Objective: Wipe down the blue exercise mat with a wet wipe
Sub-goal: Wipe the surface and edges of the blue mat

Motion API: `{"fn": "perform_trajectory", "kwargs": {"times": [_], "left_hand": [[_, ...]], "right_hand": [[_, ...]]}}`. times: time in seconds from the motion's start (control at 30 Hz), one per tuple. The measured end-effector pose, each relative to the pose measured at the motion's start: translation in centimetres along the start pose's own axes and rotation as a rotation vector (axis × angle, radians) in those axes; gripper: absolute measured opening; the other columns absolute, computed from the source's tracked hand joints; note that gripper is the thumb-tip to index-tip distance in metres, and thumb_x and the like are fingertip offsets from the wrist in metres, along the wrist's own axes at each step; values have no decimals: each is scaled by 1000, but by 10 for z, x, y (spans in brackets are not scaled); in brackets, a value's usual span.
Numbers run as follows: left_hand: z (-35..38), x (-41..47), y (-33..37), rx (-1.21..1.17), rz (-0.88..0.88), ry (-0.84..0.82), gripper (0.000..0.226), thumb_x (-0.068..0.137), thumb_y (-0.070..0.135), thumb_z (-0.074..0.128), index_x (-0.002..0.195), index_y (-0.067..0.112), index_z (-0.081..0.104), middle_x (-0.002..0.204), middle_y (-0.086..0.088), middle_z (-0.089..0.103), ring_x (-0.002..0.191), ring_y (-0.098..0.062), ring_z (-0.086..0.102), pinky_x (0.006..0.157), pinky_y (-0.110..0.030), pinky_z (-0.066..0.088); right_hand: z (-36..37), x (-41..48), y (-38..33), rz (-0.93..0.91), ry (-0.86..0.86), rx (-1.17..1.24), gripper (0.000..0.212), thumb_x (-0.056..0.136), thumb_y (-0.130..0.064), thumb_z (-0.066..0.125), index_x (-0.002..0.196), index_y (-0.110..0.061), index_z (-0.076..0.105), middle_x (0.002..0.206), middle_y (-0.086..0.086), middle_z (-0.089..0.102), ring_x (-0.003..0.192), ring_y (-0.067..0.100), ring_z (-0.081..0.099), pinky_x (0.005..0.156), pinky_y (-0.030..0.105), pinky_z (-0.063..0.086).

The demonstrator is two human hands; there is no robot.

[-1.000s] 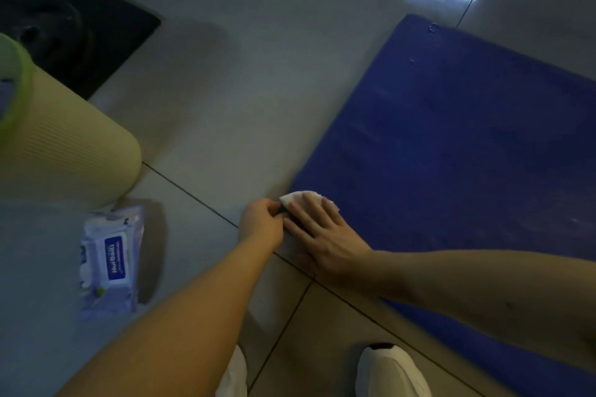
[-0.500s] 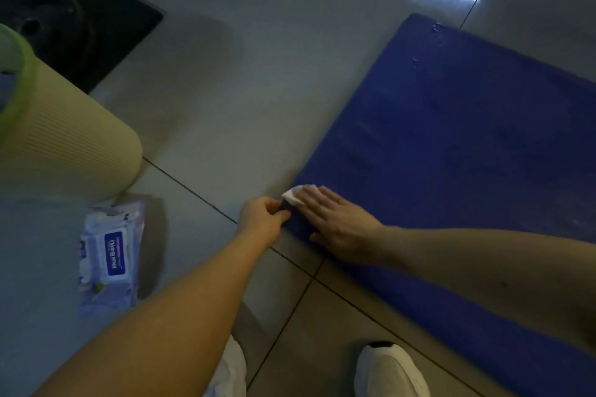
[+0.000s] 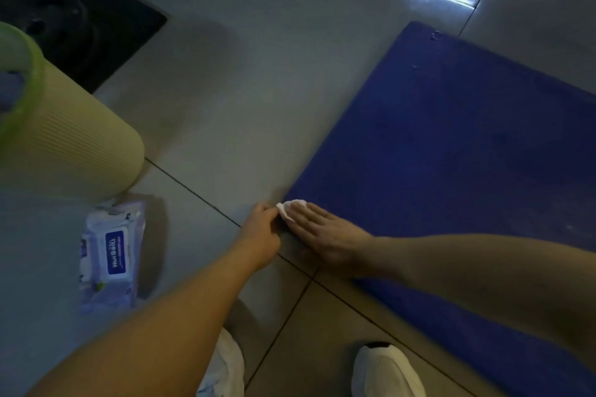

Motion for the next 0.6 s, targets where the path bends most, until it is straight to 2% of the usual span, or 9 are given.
{"fn": "perform_trajectory", "kwargs": {"times": [0.07,0.1,0.2,0.3,0.37,0.43,0.53,0.6], "left_hand": [[-3,0,4,29,-3,14,45,96,5,52,138,20,55,125,-2,47,110,-23,57,101,-42,49],[-4,1,7,55,-9,22,44,97,7,49,138,22,56,122,-3,49,109,-26,57,100,-44,49],[-18,0,13,167,-92,109,38,97,11,43,126,24,65,119,-5,61,104,-28,61,93,-43,53],[-40,-1,16,289,-211,242,26,97,19,45,108,23,69,109,-7,70,96,-29,65,82,-36,54],[-48,1,17,308,-254,269,23,97,25,44,104,20,66,106,-9,69,93,-30,64,78,-36,51],[-51,4,20,251,-245,304,24,97,31,43,106,17,61,107,-10,67,94,-31,63,82,-39,53],[-46,4,37,195,-86,327,31,97,27,49,122,11,57,122,-9,58,105,-27,58,89,-42,52],[-36,2,50,219,54,286,38,97,18,50,134,10,53,132,-8,51,117,-24,52,96,-38,48]], "right_hand": [[-13,6,21,-3,26,-6,73,107,-42,31,158,-29,-19,167,-5,-19,151,14,-24,121,34,-13],[-24,10,41,54,50,23,75,106,-40,34,159,-29,-17,168,-5,-14,152,15,-20,121,32,-13],[-63,10,126,348,195,22,76,106,-38,36,160,-18,-14,170,8,-2,156,26,-8,125,36,-7],[-69,7,166,544,187,45,76,107,-44,27,158,-12,-18,169,11,-11,155,27,-14,127,41,-4],[-52,12,138,509,196,128,79,106,-43,32,159,-10,-16,168,11,-15,155,29,-15,127,43,-3],[-24,9,80,366,150,203,83,102,-46,36,158,-19,-20,167,5,-20,154,25,-20,126,44,-6],[14,-15,8,132,-3,107,78,104,-52,29,156,-26,-21,164,-1,-28,149,18,-30,121,38,-15],[11,-24,8,63,-11,30,74,105,-52,26,157,-25,-19,164,-3,-26,150,16,-29,121,37,-14]]}}
Point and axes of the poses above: each hand's wrist, its own x-axis towards the middle knuckle, its own z-axis out of the palm, y = z × x, the point moved 10 cm from there along x, towards the middle knuckle
